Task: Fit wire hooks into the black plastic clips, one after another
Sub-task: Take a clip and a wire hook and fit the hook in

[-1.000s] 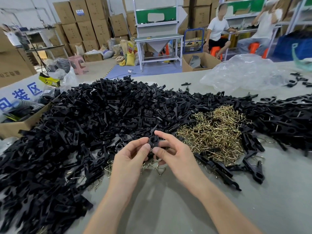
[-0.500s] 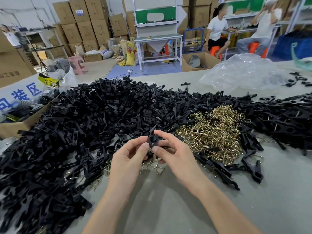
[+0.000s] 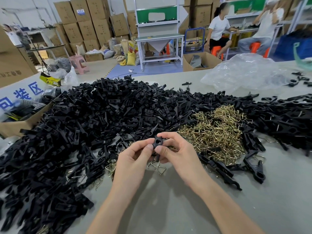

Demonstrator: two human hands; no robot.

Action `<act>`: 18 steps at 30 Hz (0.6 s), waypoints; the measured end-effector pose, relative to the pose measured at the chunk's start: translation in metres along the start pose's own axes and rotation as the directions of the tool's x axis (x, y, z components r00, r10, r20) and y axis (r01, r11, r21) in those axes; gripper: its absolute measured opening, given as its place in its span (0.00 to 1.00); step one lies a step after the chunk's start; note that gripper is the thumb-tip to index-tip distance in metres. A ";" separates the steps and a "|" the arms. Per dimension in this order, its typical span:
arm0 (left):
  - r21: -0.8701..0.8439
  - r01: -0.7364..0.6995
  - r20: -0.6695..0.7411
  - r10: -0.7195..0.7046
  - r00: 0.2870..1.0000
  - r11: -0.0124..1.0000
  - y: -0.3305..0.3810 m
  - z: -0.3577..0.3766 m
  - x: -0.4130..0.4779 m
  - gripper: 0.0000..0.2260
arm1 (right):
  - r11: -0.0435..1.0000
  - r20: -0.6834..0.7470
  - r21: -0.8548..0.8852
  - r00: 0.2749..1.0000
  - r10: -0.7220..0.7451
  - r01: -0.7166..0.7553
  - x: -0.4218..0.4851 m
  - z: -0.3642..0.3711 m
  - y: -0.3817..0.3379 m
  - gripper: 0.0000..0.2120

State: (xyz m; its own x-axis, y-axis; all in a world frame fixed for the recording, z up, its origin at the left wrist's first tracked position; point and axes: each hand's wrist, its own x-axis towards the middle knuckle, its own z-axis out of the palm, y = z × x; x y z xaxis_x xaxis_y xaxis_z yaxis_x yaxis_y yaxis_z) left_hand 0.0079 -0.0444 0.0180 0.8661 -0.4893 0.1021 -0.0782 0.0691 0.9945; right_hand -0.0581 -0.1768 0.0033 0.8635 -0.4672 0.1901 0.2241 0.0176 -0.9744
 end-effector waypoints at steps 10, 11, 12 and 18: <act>0.457 -0.142 -0.071 0.195 0.978 0.878 -0.009 -0.009 0.002 0.09 | 0.996 -0.249 0.084 0.968 0.019 0.002 0.003 -0.014 -0.010 0.12; 0.600 -0.204 0.010 0.248 0.969 0.773 -0.012 -0.010 0.001 0.07 | 0.996 -0.285 0.092 0.958 0.021 0.006 0.003 -0.016 -0.010 0.12; 0.715 -0.274 0.114 0.279 0.953 0.643 -0.015 -0.010 0.000 0.05 | 0.994 -0.311 0.106 0.950 0.023 0.011 0.004 -0.017 -0.009 0.12; 0.834 -0.353 0.285 0.216 0.934 0.425 -0.018 -0.012 -0.001 0.09 | 0.991 -0.339 0.135 0.940 0.035 0.012 0.007 -0.018 -0.007 0.12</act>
State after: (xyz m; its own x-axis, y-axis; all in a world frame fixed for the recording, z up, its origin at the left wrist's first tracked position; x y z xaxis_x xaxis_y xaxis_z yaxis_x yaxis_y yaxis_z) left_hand 0.0140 -0.0344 -0.0004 0.6510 -0.6901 0.3161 -0.7505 -0.5227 0.4045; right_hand -0.0617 -0.1967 0.0095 0.6661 -0.7385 0.1042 0.2932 0.1309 -0.9470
